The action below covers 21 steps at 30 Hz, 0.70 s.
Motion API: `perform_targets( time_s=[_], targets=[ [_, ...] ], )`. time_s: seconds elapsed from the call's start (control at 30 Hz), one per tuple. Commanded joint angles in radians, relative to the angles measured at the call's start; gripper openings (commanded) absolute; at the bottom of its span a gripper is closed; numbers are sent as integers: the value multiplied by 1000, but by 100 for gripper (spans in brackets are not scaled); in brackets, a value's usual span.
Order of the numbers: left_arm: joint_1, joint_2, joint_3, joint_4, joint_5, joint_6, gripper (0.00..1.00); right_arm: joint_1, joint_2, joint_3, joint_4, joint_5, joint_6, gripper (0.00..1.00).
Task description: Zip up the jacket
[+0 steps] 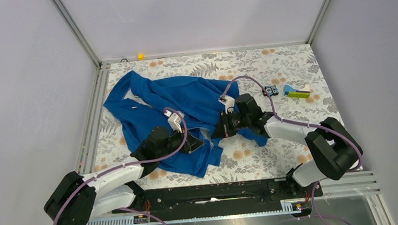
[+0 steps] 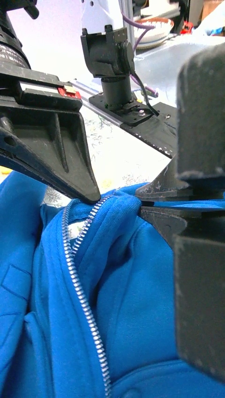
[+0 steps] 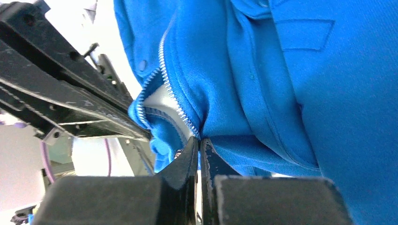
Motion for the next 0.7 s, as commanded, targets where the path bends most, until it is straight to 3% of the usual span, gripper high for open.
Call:
perform_targets(
  time_s=[0.0, 0.1, 0.23, 0.33, 0.43, 0.53, 0.67],
  targets=[
    [-13, -40, 59, -4, -69, 89, 0, -17, -33, 0, 164, -174, 88, 0],
    [-15, -63, 55, 9, -88, 96, 0, -17, -62, -38, 257, -229, 70, 0],
    [-15, -122, 33, 36, -97, 94, 0, -18, -158, -150, 548, -311, 55, 0],
    [-14, -181, -21, 74, -146, 71, 0, -18, -174, -159, 741, -439, 145, 0],
    [-14, -168, -41, 113, -152, 54, 0, -17, -113, -102, 705, -463, 170, 0],
    [-16, -75, 10, 130, -58, 61, 0, -20, -53, -78, 739, -425, 259, 0],
    [-41, -29, 41, 163, -8, 60, 0, -18, -49, -29, 516, -243, 178, 0]
  ],
)
